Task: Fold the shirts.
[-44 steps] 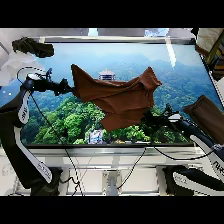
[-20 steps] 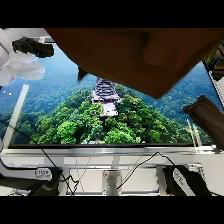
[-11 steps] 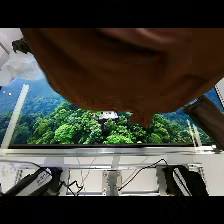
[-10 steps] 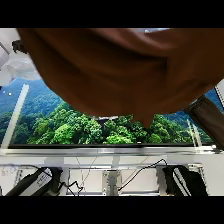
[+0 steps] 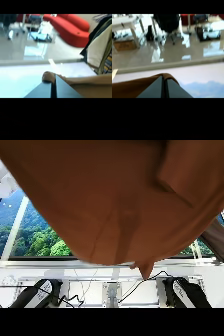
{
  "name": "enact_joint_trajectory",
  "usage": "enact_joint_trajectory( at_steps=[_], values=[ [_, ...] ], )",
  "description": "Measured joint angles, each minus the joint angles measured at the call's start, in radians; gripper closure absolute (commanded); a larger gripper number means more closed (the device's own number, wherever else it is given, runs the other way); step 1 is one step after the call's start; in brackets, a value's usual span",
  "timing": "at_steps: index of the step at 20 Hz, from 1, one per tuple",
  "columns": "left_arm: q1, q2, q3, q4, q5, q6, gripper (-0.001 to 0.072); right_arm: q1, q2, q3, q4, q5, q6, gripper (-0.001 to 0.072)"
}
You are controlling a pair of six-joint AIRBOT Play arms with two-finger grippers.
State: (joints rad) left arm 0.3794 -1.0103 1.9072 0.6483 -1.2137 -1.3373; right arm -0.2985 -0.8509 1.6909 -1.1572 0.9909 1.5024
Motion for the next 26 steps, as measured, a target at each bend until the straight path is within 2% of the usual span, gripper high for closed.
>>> enact_joint_trajectory(
  at_steps=[4,7,10,13,19,23,26],
  values=[
    [-0.025,-0.158,-0.146,0.01,0.015,-0.019,0.0692,0.045,-0.264,0.001,0.072,0.007,0.017,0.069],
    [-0.08,-0.351,-0.193,0.013,0.047,-0.016,0.0691,0.113,-0.476,0.001,0.079,-0.035,0.021,0.069],
    [-0.145,-0.564,-0.211,0.01,0.124,0.002,0.0691,0.182,-0.677,0.0,0.082,-0.145,0.031,0.069],
    [-0.189,-0.752,-0.217,-0.016,0.248,0.01,0.069,0.227,-0.849,0.0,0.085,-0.302,0.09,0.069],
    [-0.207,-0.907,-0.198,-0.144,0.494,0.077,0.0691,0.24,-0.988,0.0,0.081,-0.565,0.16,0.0691],
    [-0.195,-0.927,-0.125,-0.158,0.45,0.114,0.0692,0.218,-1.007,0.0,0.052,-0.524,0.169,0.069],
    [-0.186,-0.932,-0.094,-0.069,0.345,0.032,0.0691,0.206,-1.011,0.0,-0.003,-0.387,0.185,0.069]
  ],
)
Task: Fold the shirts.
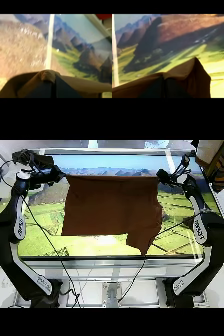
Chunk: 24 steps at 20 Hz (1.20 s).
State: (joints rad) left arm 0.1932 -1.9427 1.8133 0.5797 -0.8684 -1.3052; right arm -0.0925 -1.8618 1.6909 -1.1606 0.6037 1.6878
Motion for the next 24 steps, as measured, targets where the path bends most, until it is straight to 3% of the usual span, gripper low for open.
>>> enact_joint_trajectory(
  at_steps=[4,9,10,12,13,20,24],
  values=[
    [0.004,-0.004,0.013,0.22,-0.179,-0.14,0.069,-0.005,-0.003,0.0,-0.077,0.186,0.018,0.069],
    [0.002,-0.009,0.018,0.33,-0.332,-0.199,0.0687,-0.001,-0.003,0.0,-0.104,0.32,0.025,0.0682],
    [0.0,-0.01,0.018,0.333,-0.347,-0.206,0.0648,0.0,-0.003,0.0,-0.103,0.339,0.025,0.0599],
    [0.0,-0.011,0.019,0.328,-0.373,-0.208,0.0306,0.0,-0.003,0.0,-0.098,0.37,0.025,0.0259],
    [0.0,-0.011,0.019,0.322,-0.383,-0.212,0.0265,0.0,-0.003,0.0,-0.096,0.385,0.025,0.0184],
    [0.011,-0.01,0.038,0.286,-0.504,-0.218,0.0273,-0.011,0.019,0.0,-0.094,0.501,0.007,0.019],
    [0.031,-0.006,0.19,0.137,-0.53,-0.218,0.0311,-0.014,0.097,0.029,-0.092,0.514,-0.06,0.0193]
  ],
)
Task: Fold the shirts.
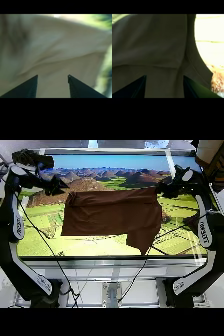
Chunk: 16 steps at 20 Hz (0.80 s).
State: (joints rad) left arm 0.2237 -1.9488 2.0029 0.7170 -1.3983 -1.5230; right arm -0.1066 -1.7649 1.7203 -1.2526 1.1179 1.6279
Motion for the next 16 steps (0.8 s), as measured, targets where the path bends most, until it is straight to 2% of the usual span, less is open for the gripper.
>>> enact_joint_trajectory(
  at_steps=[1,2,3,6,8,9,11,12,14,16],
  values=[
    [0.007,0.008,0.044,-0.063,0.013,0.002,0.0339,-0.001,0.027,0.019,0.0,0.001,-0.02,0.0193],
    [0.019,0.026,0.08,-0.145,0.04,0.015,0.048,-0.002,0.061,0.044,-0.003,0.002,-0.041,0.0193],
    [0.032,0.052,0.103,-0.222,0.068,0.041,0.0535,-0.002,0.1,0.071,-0.01,0.004,-0.061,0.0193],
    [0.085,0.177,0.134,-0.397,0.118,0.157,0.0536,-0.003,0.235,0.136,-0.058,0.005,-0.111,0.0192],
    [0.121,0.282,0.132,-0.418,0.106,0.217,0.0535,-0.003,0.339,0.159,-0.114,0.013,-0.133,0.0192],
    [0.136,0.336,0.126,-0.394,0.083,0.235,0.0525,-0.003,0.388,0.166,-0.153,0.026,-0.141,0.0193],
    [0.154,0.443,0.105,-0.261,0.026,0.262,0.036,-0.003,0.477,0.175,-0.249,0.069,-0.15,0.0193],
    [0.159,0.491,0.091,-0.166,-0.008,0.268,0.0337,-0.003,0.514,0.177,-0.299,0.102,-0.153,0.0193],
    [0.171,0.563,0.059,0.021,-0.068,0.269,0.0337,-0.004,0.573,0.168,-0.381,0.165,-0.155,0.0194],
    [0.188,0.605,0.013,0.146,-0.097,0.258,0.0337,-0.004,0.621,0.126,-0.438,0.222,-0.156,0.0196]
  ],
)
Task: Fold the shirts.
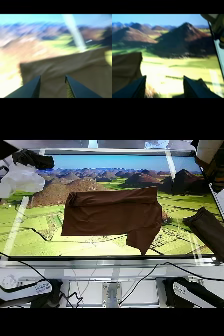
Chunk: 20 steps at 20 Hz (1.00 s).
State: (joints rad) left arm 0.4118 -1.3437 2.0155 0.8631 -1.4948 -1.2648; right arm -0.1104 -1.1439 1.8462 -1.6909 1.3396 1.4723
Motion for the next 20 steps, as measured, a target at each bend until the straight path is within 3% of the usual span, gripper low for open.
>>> enact_joint_trajectory(
  at_steps=[2,3,4,9,14,20],
  values=[
    [0.02,0.02,-0.071,0.056,-0.005,-0.01,0.0323,0.0,0.05,-0.089,-0.034,0.039,0.0,0.024],
    [0.029,0.027,-0.116,0.069,-0.008,-0.01,0.0222,0.0,0.079,-0.151,-0.046,0.052,0.0,0.0239],
    [0.038,0.032,-0.171,0.076,-0.008,-0.011,0.0165,0.0,0.108,-0.223,-0.056,0.059,0.003,0.0239],
    [0.061,0.04,-0.504,0.101,0.03,0.003,0.0161,0.0,0.242,-0.641,-0.021,0.06,0.05,0.0237],
    [0.067,0.043,-0.745,0.096,0.076,0.054,0.013,0.0,0.294,-1.038,0.255,-0.108,0.132,0.0231],
    [0.068,0.005,-0.864,-0.051,0.1,0.117,0.0131,0.0,0.296,-1.42,0.557,-0.401,0.222,0.0235]
  ],
)
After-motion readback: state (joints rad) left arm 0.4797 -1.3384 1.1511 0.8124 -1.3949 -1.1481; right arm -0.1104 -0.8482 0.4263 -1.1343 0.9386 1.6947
